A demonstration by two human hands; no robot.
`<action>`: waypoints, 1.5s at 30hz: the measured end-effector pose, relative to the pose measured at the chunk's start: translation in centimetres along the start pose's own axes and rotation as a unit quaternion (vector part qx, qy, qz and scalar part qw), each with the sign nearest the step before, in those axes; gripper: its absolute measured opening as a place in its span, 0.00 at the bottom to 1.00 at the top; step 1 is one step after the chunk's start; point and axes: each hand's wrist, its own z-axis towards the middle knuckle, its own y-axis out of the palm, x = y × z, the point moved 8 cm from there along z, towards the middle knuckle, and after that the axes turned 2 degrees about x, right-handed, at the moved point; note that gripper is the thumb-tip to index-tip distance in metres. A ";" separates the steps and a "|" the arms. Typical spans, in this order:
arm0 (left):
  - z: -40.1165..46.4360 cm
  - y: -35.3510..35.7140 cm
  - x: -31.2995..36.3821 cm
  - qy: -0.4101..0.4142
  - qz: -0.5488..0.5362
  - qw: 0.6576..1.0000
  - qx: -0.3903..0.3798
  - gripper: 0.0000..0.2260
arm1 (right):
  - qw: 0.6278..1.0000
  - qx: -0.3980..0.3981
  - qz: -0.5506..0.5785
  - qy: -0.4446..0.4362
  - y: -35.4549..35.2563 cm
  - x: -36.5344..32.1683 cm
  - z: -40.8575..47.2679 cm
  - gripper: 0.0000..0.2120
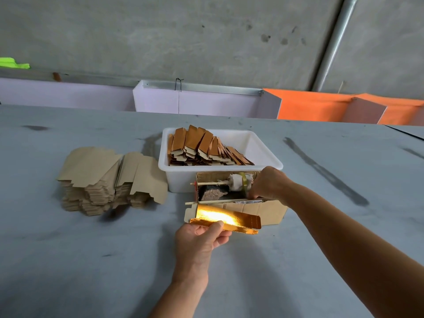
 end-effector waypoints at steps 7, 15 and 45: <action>0.0 0.0 -0.1 -0.003 0.006 1.000 0.005 0.02 | 0.999 -0.003 0.047 0.013 -0.3 0.1 -0.7 0.13; -0.1 0.5 0.3 0.033 0.024 0.999 -0.011 0.03 | 0.989 -0.038 0.133 0.047 -0.3 -0.1 -1.3 0.14; -0.6 2.9 -0.1 0.059 0.060 0.996 -0.043 0.02 | 0.957 -0.036 0.269 0.104 -2.2 -0.4 -4.4 0.11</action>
